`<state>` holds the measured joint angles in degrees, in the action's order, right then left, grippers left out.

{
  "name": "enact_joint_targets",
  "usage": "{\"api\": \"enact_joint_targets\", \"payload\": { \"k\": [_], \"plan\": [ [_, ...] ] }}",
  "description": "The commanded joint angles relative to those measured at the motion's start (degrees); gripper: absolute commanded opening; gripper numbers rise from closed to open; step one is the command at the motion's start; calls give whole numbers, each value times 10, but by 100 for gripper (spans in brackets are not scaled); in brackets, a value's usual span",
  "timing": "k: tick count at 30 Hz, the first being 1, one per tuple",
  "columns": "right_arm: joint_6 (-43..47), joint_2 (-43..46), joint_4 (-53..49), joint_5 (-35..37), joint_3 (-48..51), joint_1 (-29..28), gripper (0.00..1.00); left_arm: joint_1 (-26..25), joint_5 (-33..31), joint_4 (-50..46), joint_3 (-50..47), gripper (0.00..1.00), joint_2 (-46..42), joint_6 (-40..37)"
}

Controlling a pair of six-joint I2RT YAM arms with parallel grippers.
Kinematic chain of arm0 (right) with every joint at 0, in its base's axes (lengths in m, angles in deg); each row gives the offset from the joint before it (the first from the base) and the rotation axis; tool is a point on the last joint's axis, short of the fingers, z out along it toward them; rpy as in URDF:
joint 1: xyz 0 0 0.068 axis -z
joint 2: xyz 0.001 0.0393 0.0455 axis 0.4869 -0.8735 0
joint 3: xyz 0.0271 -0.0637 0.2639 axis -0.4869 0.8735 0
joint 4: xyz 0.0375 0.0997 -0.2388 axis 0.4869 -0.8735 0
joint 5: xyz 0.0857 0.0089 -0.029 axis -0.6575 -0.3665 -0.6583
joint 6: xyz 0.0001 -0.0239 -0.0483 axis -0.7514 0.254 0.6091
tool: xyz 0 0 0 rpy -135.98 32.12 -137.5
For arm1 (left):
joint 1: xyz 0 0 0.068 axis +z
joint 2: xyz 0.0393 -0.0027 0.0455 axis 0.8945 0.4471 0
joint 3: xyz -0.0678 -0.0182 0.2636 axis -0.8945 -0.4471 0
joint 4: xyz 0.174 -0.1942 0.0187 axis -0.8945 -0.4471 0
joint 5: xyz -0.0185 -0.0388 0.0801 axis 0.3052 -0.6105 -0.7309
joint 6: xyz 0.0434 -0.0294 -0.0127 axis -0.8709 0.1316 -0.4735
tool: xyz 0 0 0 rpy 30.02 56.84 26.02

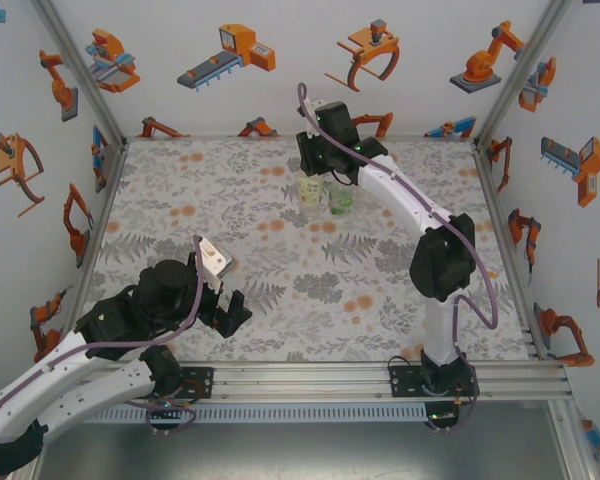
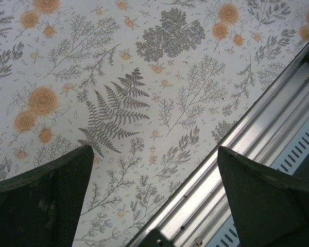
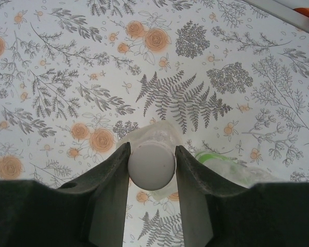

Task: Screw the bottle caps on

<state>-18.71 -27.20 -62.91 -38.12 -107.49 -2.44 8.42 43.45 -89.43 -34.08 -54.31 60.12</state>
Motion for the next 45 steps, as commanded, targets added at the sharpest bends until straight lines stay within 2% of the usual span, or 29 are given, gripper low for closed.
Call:
{"api": "enact_joint_targets", "payload": {
  "k": [1, 10, 15, 19, 26, 28, 30, 41, 45],
  "plan": [
    [3, 5, -9, -1, 6, 1, 48, 5, -4, 1, -5, 98, -4, 6],
    [6, 18, -51, 4, -45, 1, 55, 4, -15, 5, -2, 97, -4, -4],
    [9, 66, -75, 14, -38, 0, 59, 7, -40, 13, 0, 97, 9, -21],
    [11, 132, -82, 37, 8, 1, 65, 12, -66, 22, 3, 97, 24, -36],
    [10, 258, -80, 89, 144, 6, 82, 37, -102, 48, 7, 97, 49, -75],
    [9, 296, -79, 105, 191, 11, 88, 54, -104, 57, 7, 97, 56, -81],
    [8, 329, -78, 116, 234, 19, 99, 73, -102, 66, 5, 97, 60, -84],
    [2, 457, -26, 128, 472, 105, 99, 243, -40, 144, -30, 97, 102, -114],
    [2, 466, 32, 126, 556, 151, 99, 308, -52, 193, -46, 97, 146, -133]
  ]
}}
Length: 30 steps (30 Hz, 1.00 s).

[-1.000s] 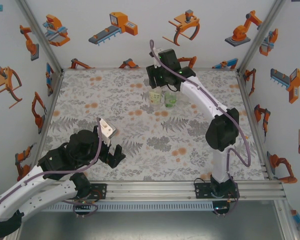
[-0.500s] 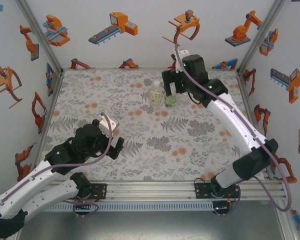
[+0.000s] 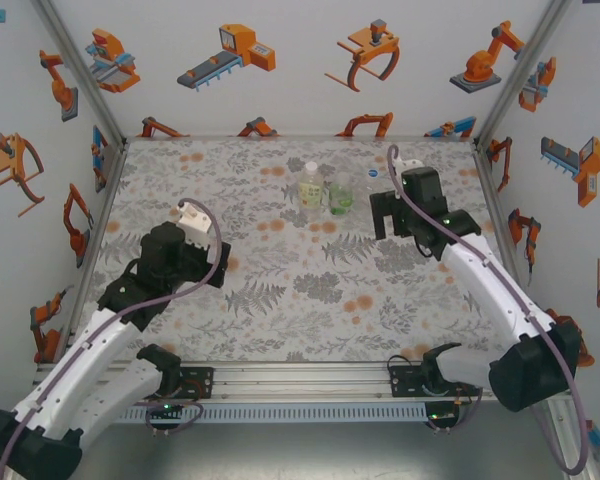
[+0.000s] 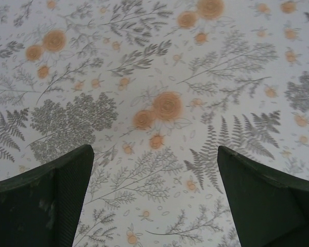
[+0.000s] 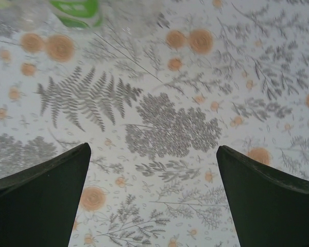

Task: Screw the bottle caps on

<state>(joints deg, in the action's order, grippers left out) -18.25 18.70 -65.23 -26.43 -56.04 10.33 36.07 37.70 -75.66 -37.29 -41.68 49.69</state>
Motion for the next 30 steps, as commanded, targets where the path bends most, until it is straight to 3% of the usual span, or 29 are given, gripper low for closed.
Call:
{"api": "enact_joint_targets", "payload": {
  "k": [1, 7, 15, 20, 24, 30],
  "plan": [
    [-2, 6, 70, 9, 59, 33, 99, 46, 6, 70, -19, 97, 31, -30],
    [15, -26, 197, 8, 154, 97, 99, 148, 24, 191, -62, 97, 97, -41],
    [59, -75, 420, 2, 264, 146, 99, 265, 96, 354, -96, 97, 214, -24],
    [53, -88, 553, -34, 318, 176, 99, 300, 135, 478, -113, 97, 298, -6],
    [32, -106, 630, -81, 331, 203, 99, 328, 157, 504, -115, 97, 342, 17],
    [-2, -169, 729, -139, 348, 234, 99, 329, 188, 535, -138, 97, 331, 13]
  ]
}}
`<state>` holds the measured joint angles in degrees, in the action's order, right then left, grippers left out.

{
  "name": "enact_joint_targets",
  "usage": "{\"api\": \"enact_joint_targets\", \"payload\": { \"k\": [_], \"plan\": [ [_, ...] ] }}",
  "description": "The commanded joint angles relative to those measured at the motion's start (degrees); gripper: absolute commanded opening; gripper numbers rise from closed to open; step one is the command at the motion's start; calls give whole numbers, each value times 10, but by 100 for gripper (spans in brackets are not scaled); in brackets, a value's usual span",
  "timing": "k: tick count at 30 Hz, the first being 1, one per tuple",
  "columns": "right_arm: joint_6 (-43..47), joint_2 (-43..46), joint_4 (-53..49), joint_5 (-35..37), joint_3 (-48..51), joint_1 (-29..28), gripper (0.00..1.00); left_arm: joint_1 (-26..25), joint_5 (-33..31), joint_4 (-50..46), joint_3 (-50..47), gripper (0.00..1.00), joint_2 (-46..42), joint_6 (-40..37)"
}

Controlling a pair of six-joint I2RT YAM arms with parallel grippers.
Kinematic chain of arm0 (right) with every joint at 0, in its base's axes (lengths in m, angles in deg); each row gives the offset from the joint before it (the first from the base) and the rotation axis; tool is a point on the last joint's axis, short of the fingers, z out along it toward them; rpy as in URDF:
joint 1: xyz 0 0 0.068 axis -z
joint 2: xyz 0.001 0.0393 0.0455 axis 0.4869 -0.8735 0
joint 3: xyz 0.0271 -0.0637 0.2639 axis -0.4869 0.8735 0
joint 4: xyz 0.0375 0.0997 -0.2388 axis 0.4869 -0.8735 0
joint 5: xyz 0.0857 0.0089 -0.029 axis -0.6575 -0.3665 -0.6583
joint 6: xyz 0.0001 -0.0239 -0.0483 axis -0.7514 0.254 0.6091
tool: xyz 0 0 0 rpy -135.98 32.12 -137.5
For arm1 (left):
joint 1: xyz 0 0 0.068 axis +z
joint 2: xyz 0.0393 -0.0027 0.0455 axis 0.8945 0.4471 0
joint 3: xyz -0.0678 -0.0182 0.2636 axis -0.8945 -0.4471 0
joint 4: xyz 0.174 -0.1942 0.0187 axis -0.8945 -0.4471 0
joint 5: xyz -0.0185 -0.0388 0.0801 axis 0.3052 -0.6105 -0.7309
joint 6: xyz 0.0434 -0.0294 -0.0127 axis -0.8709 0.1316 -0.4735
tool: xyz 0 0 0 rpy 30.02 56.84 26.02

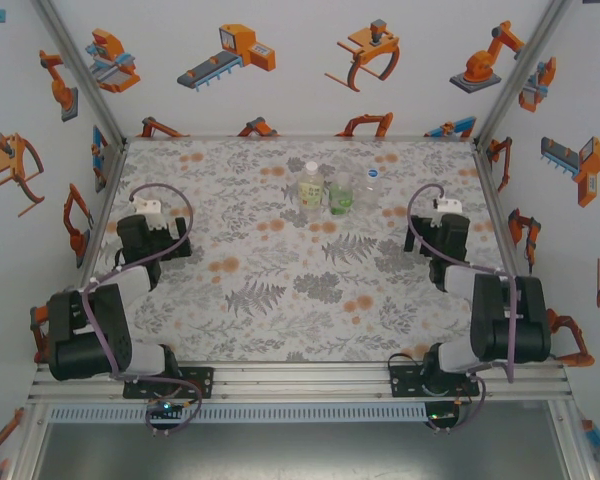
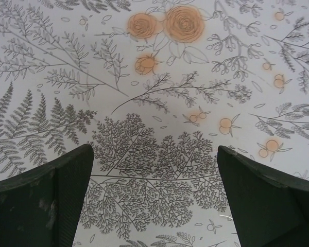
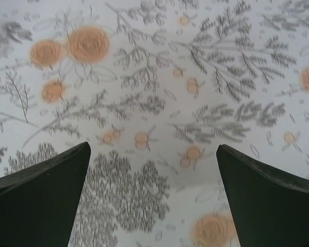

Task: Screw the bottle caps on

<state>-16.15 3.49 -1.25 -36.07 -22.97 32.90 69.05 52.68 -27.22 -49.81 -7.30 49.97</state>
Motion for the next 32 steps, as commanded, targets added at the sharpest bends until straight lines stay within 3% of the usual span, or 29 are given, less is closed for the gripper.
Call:
{"api": "enact_joint_targets", "payload": {
  "k": [1, 4, 7, 14, 16, 18, 20, 22, 24, 32],
  "plan": [
    [-25, -19, 101, -41, 23, 11, 99, -2, 40, 55, -19, 97, -20, 10],
    [-23, -36, 163, -58, 47, 12, 99, -2, 48, 92, -38, 97, -27, 30],
    [-21, -36, 157, -63, 45, 13, 99, -7, 141, 183, -63, 97, -3, 38],
    [-23, -36, 158, -54, 45, 13, 99, -7, 114, 247, -59, 97, 61, 41],
    [-24, -36, 158, -54, 46, 13, 99, -20, 85, 204, -46, 97, 59, 30],
    [-23, -36, 157, -54, 46, 13, 99, -31, 81, 314, -73, 97, 105, 27],
    [-24, -36, 158, -51, 46, 13, 99, -38, 57, 216, -48, 97, 78, 18],
    [-24, -35, 157, -53, 46, 12, 99, -39, 30, 269, -56, 97, 95, 33],
    [-23, -36, 157, -53, 45, 12, 99, -44, 7, 225, -47, 97, 84, 32],
    [-21, -34, 155, -51, 46, 10, 99, -48, -8, 232, -48, 97, 86, 34]
  ]
}}
